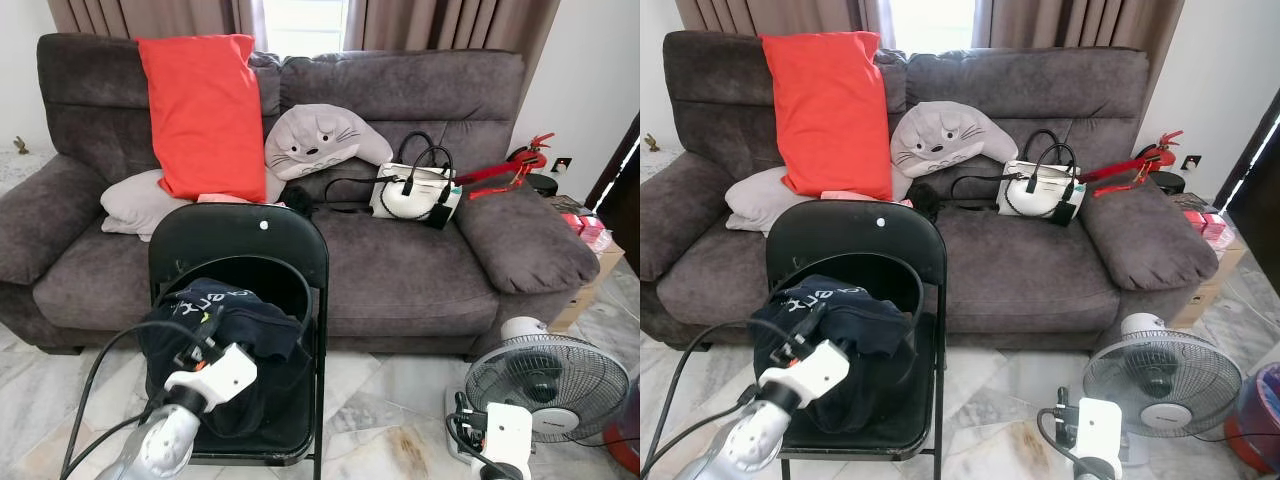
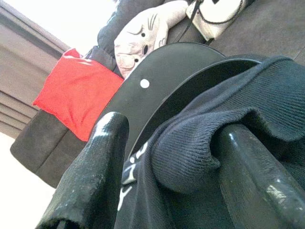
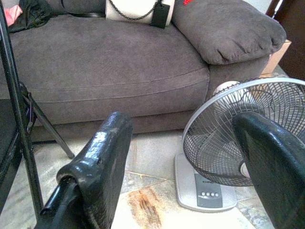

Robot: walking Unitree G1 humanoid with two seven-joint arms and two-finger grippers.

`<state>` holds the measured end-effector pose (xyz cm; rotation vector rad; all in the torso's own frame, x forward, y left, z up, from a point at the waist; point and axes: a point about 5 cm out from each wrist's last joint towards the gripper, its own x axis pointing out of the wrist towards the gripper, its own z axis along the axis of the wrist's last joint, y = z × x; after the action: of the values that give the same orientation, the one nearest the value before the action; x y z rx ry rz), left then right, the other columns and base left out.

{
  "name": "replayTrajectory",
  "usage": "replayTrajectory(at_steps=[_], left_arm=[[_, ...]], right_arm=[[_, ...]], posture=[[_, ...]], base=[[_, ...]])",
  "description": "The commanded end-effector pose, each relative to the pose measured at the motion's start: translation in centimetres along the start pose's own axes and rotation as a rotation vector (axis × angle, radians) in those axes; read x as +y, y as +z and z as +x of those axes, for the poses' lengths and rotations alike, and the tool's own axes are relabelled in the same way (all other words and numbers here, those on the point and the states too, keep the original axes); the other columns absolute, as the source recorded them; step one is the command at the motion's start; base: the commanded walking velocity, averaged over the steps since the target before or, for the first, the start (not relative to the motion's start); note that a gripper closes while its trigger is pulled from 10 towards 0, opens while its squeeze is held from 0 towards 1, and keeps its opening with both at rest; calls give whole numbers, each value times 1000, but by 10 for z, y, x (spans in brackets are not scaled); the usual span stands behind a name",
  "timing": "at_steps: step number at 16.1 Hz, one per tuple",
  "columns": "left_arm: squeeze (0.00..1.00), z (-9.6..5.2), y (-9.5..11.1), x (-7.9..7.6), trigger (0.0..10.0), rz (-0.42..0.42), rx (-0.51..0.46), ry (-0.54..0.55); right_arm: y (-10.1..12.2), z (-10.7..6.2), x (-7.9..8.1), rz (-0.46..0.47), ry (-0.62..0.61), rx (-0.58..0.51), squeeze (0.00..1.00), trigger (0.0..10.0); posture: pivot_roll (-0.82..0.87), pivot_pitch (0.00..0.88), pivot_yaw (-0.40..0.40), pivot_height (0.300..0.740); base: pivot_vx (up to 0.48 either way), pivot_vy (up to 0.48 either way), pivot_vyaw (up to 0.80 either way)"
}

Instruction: Hang hanger

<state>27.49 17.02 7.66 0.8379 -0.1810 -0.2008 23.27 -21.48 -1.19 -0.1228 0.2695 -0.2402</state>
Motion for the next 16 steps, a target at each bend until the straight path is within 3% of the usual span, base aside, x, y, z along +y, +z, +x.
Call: replayTrajectory(at_steps=[1, 5, 10, 12, 16], left_arm=[[0, 6, 7, 1, 10000, 5, -12, -12], [0, 20, 16, -5, 10000, 104, 20, -115], [0, 31, 22, 6, 10000, 175, 50, -82], [0, 33, 18, 9, 10000, 284, 120, -106], [0, 35, 20, 10, 10000, 308, 132, -132]], right_arm=[[1, 1, -1, 5, -9, -7, 0, 10000], [-2, -2, -2, 15, -23, -1, 0, 10000], [-2, -2, 2, 13, -18, -1, 0, 10000], [-2, -2, 2, 11, -19, -1, 0, 10000], [-4, -3, 2, 2, -22, 2, 0, 10000]], posture=[[19, 0, 0, 740], [14, 0, 19, 740], [13, 0, 24, 740], [11, 0, 27, 740], [9, 0, 29, 740]], base=[[0, 0, 0], [0, 0, 0], [0, 0, 0], [0, 0, 0], [0, 0, 0]])
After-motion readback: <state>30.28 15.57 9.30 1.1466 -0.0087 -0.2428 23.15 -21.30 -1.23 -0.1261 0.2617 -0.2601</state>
